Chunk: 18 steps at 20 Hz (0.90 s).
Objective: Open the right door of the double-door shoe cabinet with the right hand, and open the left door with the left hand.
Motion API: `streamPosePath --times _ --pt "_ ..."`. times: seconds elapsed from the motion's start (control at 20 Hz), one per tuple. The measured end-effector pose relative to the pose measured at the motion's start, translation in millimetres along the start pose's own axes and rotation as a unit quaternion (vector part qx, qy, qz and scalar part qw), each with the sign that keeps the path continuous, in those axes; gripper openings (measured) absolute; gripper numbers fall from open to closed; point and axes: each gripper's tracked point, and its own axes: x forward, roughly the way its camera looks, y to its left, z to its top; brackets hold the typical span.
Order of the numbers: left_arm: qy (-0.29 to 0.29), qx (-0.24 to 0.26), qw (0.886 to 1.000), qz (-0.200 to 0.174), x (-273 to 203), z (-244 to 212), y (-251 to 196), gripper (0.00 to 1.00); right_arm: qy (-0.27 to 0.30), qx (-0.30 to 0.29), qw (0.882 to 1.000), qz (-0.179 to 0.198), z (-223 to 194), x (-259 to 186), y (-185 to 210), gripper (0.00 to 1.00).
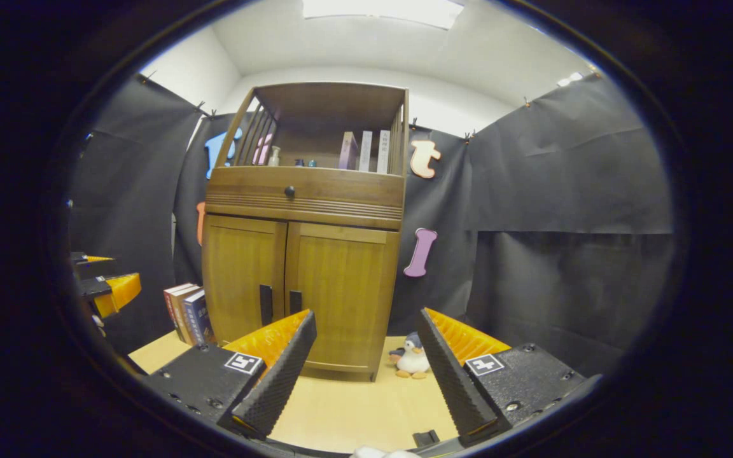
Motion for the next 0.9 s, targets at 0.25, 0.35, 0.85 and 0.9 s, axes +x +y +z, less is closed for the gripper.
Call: streamPosePath --times 0.25,0.35,0.85,0.9 --pt "0.005 0.004 1.0 -0.001 -0.9 -3.1 2.2 0.96 0.015 -0.001 1.0 -0.001 -14.6 11.6 -1.7 1.0" --pt "0.006 0.005 1.0 -0.003 0.5 -4.5 2.4 0.96 0.018 0.0 1.0 -0.004 -19.0 20.5 -6.0 1.0" --pt "0.004 0.001 1.0 0.01 7.2 4.4 1.6 0.96 0.028 0.014 0.999 0.017 -32.9 105.7 7.9 1.0" --pt "0.005 0.001 1.0 0.013 7.3 4.5 2.2 0.96 0.032 0.017 0.999 0.021 -36.1 116.2 13.2 1.0"
